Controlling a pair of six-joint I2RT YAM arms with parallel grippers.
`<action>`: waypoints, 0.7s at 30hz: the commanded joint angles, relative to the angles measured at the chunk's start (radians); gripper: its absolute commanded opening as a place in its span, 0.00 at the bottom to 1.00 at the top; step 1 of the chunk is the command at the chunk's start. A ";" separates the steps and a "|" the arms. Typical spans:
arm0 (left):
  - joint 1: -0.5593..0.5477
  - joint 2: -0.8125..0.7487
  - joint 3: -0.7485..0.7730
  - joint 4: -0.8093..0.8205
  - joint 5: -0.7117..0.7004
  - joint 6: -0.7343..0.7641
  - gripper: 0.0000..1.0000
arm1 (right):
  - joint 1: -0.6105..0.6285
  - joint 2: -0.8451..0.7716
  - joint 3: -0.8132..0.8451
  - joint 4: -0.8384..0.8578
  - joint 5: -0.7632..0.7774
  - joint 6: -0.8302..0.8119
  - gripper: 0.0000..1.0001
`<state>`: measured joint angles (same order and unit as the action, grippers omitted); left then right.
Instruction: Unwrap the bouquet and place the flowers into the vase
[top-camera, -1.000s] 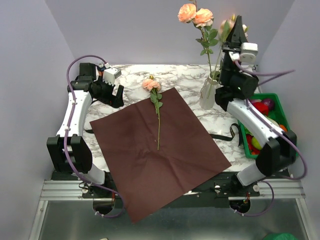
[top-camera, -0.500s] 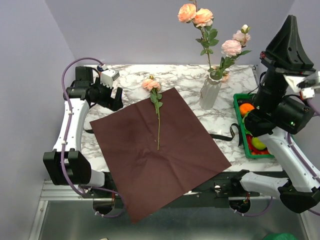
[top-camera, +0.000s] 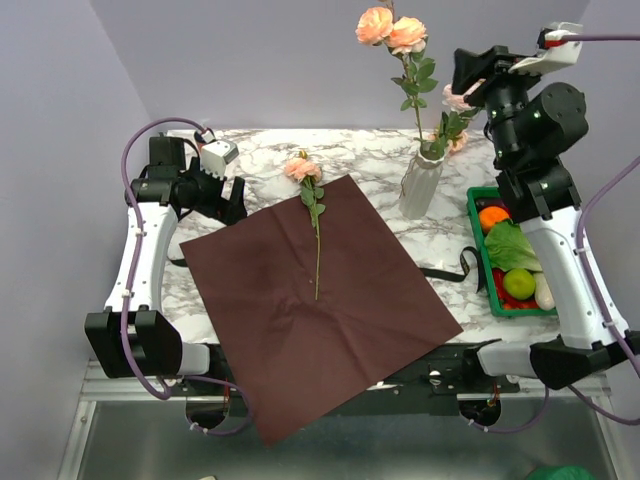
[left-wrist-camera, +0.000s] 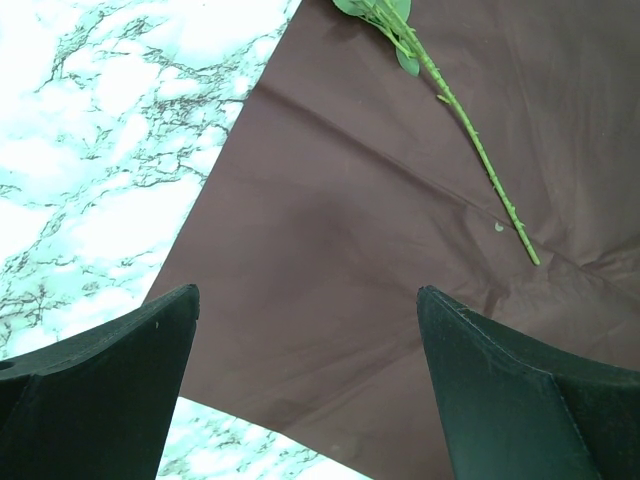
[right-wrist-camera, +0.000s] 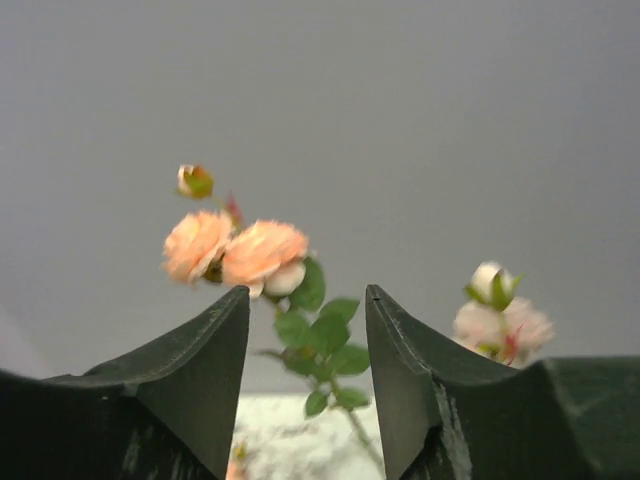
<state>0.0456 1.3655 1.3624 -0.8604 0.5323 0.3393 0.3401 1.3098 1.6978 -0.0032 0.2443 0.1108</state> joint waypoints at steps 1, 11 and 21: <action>-0.003 -0.011 -0.020 0.011 0.005 0.007 0.99 | -0.085 0.049 0.036 -0.337 -0.279 0.428 0.67; -0.003 -0.028 -0.048 0.023 -0.018 0.043 0.99 | -0.222 0.091 -0.176 -0.316 -0.641 0.825 0.77; -0.004 -0.045 -0.063 0.029 -0.020 0.055 0.99 | -0.259 0.020 -0.409 -0.169 -0.731 1.099 0.92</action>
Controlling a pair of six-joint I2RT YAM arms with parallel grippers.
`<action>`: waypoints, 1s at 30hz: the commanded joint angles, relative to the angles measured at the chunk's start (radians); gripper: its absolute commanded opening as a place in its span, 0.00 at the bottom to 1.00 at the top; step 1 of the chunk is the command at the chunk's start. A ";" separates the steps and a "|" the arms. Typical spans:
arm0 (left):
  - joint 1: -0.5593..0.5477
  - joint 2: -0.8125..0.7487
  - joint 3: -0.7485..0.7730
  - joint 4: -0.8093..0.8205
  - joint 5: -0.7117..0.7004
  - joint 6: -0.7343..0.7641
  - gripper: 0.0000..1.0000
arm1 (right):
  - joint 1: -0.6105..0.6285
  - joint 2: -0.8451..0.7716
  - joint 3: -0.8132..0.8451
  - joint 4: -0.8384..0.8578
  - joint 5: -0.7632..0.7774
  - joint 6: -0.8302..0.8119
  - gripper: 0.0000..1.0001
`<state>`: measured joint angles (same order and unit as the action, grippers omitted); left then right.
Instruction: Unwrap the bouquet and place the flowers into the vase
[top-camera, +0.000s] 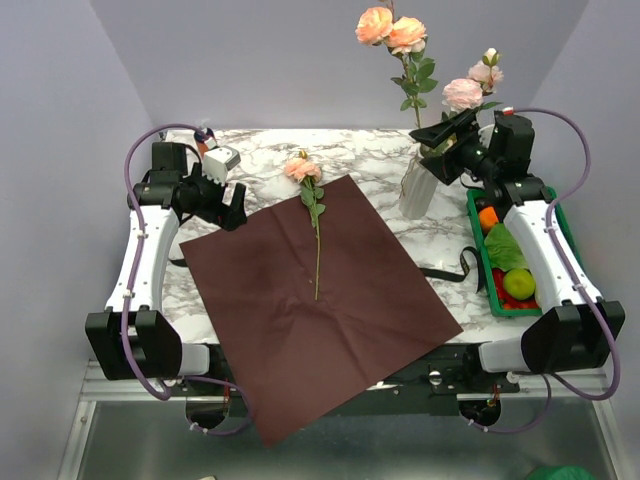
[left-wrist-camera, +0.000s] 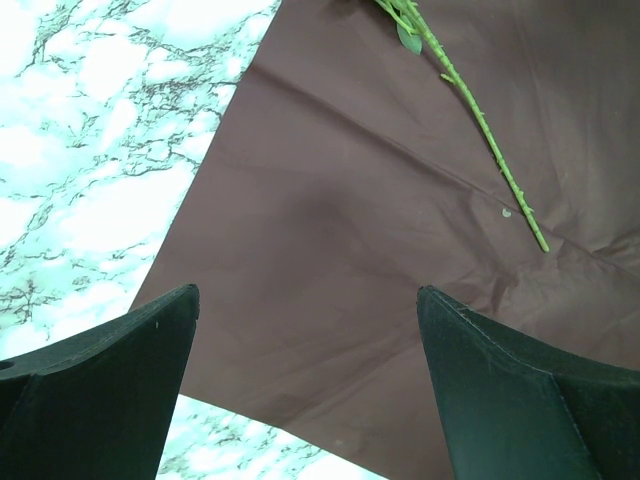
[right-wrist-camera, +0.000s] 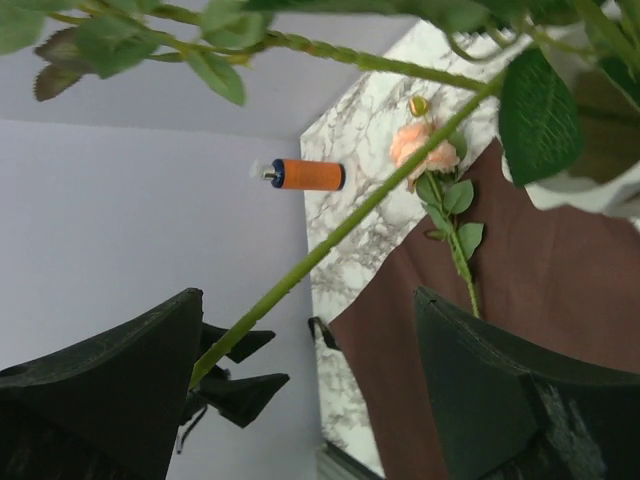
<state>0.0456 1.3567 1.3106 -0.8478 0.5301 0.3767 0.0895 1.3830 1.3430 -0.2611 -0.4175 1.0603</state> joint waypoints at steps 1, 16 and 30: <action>-0.003 -0.039 -0.010 0.013 -0.016 0.018 0.99 | -0.008 -0.056 -0.082 0.098 -0.064 0.189 0.92; -0.004 -0.057 0.029 -0.022 -0.038 0.036 0.99 | -0.007 -0.030 -0.180 0.373 -0.030 0.460 0.61; -0.004 -0.082 0.047 -0.037 -0.042 0.030 0.99 | 0.001 -0.004 -0.228 0.408 -0.023 0.529 0.59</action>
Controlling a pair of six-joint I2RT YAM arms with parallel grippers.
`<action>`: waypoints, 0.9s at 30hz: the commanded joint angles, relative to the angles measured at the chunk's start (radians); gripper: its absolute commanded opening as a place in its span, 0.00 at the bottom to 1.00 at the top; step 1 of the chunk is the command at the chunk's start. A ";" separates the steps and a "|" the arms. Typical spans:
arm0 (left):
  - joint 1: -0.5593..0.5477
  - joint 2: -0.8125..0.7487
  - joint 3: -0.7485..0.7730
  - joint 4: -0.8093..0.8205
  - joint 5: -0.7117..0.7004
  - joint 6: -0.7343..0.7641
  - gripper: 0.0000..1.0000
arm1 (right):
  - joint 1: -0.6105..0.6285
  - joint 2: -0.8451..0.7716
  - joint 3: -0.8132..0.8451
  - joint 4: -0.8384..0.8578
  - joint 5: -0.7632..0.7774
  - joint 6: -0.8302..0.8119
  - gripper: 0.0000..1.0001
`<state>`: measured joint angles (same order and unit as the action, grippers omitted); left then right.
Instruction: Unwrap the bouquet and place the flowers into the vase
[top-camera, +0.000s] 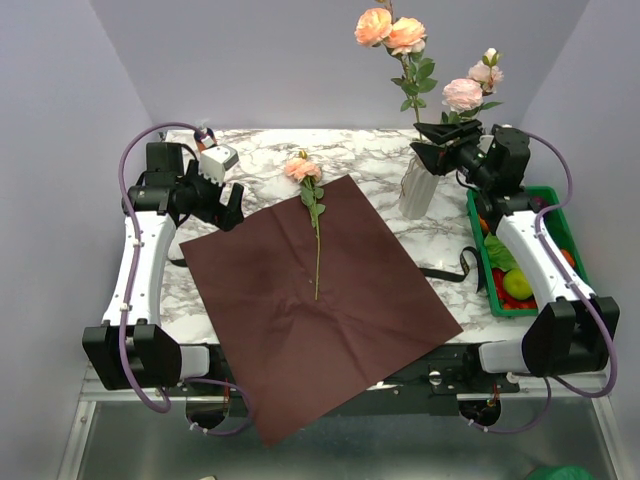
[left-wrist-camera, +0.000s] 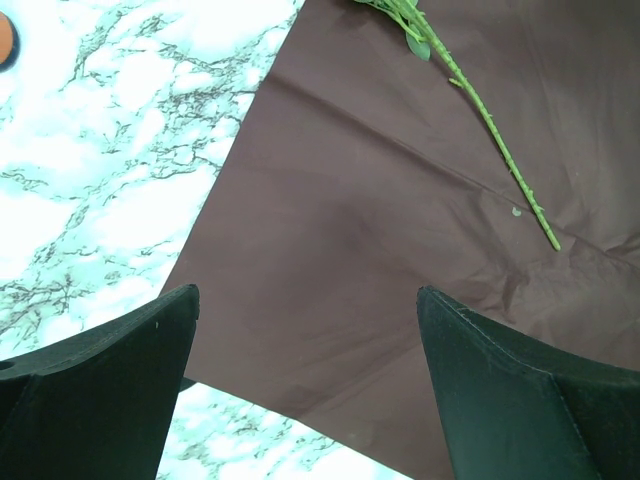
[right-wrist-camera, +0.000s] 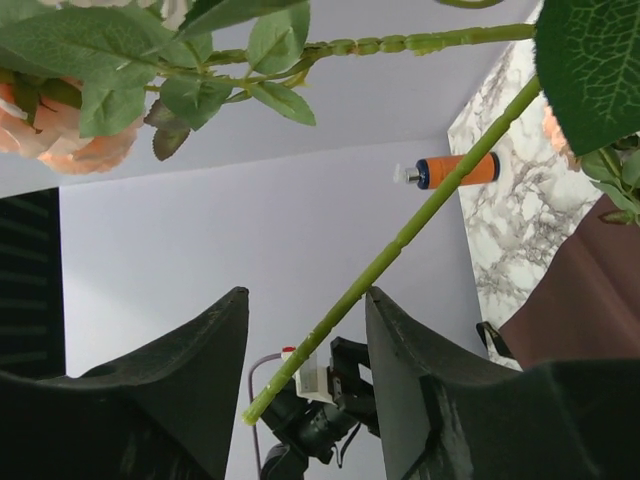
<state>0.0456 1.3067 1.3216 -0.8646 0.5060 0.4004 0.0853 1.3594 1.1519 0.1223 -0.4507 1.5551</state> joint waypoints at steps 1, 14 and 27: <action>-0.003 -0.035 0.036 -0.020 -0.020 0.005 0.99 | 0.007 0.018 -0.041 0.030 0.017 0.040 0.59; -0.003 -0.064 0.028 -0.036 -0.046 0.028 0.99 | 0.010 0.063 -0.001 0.042 0.043 0.037 0.16; -0.003 -0.080 0.014 -0.037 -0.037 0.023 0.99 | 0.043 0.037 0.352 -0.228 0.060 -0.510 0.01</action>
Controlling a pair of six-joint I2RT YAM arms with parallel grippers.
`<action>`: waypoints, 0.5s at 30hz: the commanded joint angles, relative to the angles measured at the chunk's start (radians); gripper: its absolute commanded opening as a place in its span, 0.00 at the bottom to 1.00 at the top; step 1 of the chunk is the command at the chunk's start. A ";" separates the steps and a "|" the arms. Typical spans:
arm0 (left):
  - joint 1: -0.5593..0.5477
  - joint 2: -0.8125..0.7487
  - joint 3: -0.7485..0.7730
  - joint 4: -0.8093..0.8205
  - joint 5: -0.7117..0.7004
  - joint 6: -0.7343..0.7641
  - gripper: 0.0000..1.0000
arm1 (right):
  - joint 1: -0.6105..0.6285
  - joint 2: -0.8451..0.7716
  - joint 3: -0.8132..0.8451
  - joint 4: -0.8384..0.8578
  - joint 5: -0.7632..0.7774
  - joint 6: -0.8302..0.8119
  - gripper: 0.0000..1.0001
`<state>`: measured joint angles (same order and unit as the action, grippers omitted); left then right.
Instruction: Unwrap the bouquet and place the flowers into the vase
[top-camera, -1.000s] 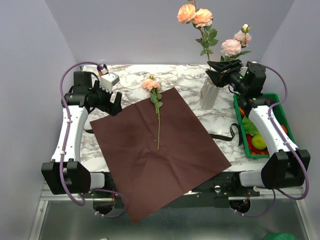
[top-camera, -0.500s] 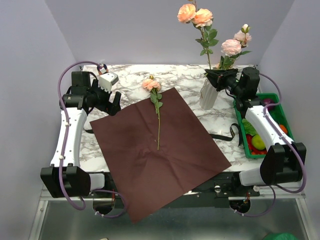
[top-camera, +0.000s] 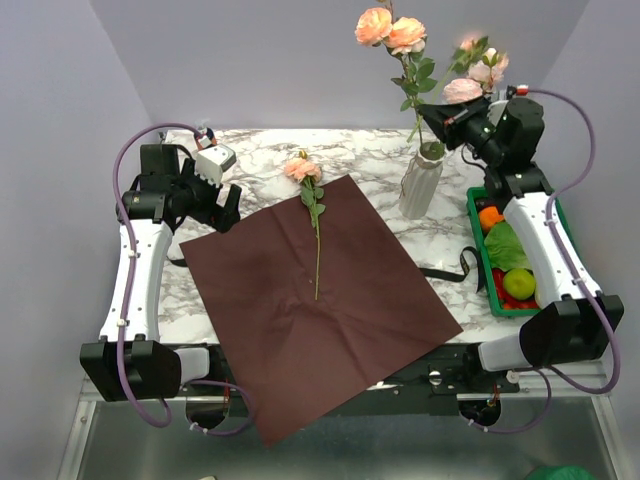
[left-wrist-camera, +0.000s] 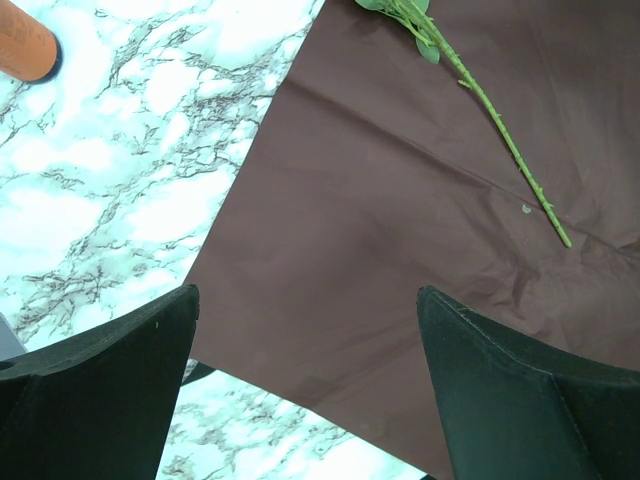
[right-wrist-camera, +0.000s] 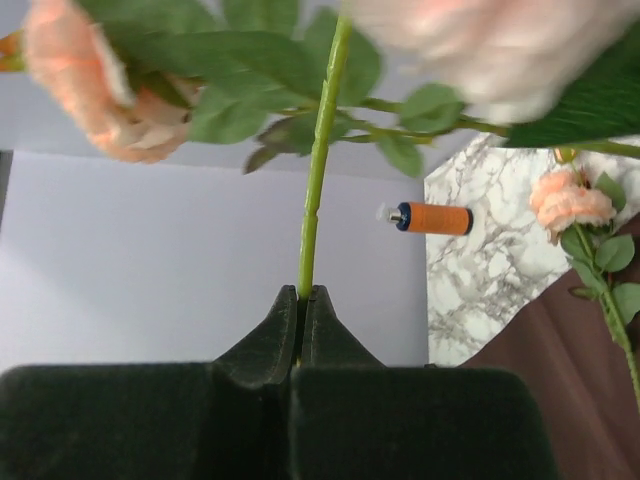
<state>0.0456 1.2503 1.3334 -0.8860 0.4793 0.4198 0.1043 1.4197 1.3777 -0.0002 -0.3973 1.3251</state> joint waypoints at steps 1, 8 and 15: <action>-0.004 -0.026 0.003 -0.014 -0.007 0.004 0.99 | 0.026 -0.009 0.154 -0.128 -0.008 -0.327 0.01; -0.003 -0.022 0.003 -0.014 0.016 -0.018 0.99 | 0.135 -0.011 0.343 -0.297 0.066 -0.879 0.01; -0.003 -0.023 0.009 -0.016 0.025 -0.030 0.99 | 0.275 -0.129 0.258 -0.170 0.267 -1.355 0.01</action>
<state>0.0456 1.2453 1.3334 -0.8886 0.4812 0.4068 0.3351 1.3819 1.6855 -0.2386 -0.2657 0.3534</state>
